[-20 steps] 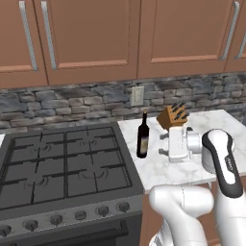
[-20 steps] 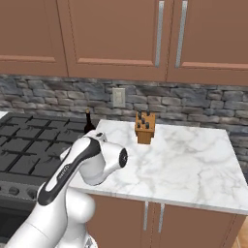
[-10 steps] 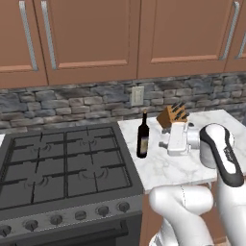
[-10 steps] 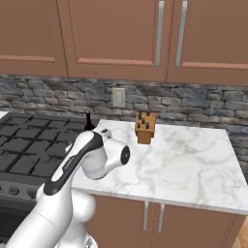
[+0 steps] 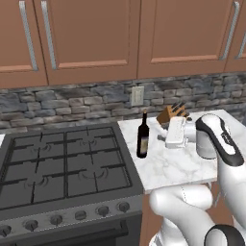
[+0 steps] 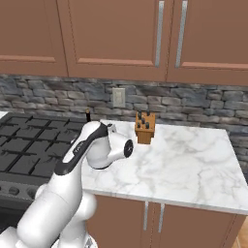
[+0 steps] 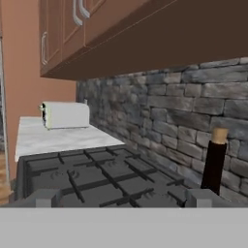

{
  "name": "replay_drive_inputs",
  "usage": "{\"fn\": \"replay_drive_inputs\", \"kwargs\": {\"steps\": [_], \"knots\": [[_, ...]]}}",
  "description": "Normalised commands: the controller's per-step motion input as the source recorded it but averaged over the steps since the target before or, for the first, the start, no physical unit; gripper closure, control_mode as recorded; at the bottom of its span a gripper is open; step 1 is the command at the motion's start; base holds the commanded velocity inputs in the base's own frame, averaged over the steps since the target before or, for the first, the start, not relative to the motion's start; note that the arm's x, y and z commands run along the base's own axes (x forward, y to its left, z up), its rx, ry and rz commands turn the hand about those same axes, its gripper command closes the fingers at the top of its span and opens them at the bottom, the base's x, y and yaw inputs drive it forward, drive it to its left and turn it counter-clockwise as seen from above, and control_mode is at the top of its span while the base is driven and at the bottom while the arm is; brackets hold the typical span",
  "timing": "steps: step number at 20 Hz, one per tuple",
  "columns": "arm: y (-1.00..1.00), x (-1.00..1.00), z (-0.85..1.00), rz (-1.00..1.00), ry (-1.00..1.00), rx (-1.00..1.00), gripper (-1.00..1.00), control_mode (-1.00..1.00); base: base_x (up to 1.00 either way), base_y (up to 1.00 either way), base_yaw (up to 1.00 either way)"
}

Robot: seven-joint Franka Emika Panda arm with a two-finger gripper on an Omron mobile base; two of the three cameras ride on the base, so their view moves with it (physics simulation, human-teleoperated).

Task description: Place the drinks on the dining counter in a tight cluster.

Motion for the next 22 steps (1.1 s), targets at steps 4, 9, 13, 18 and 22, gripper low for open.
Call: {"fn": "replay_drive_inputs", "kwargs": {"steps": [4, 9, 13, 18, 22], "knots": [[0.0, 0.39, 0.0, 0.0, 0.08, 0.0, -1.0, -1.0, 0.0, 0.0, 0.0], [0.0, 0.46, 0.0, 0.0, 0.08, 0.04, -1.0, -1.0, 0.0, 0.0, 0.0], [-0.02, 0.4, 0.0, 0.0, 0.08, 0.06, -1.0, -1.0, 0.0, 0.0, 0.0], [0.0, 0.37, 0.0, 0.0, 0.05, 0.03, -1.0, -1.0, 0.0, 0.0, 0.0], [0.01, 0.32, -0.02, 0.0, 0.02, 0.0, -1.0, -1.0, 0.0, 0.0, 0.0]]}}
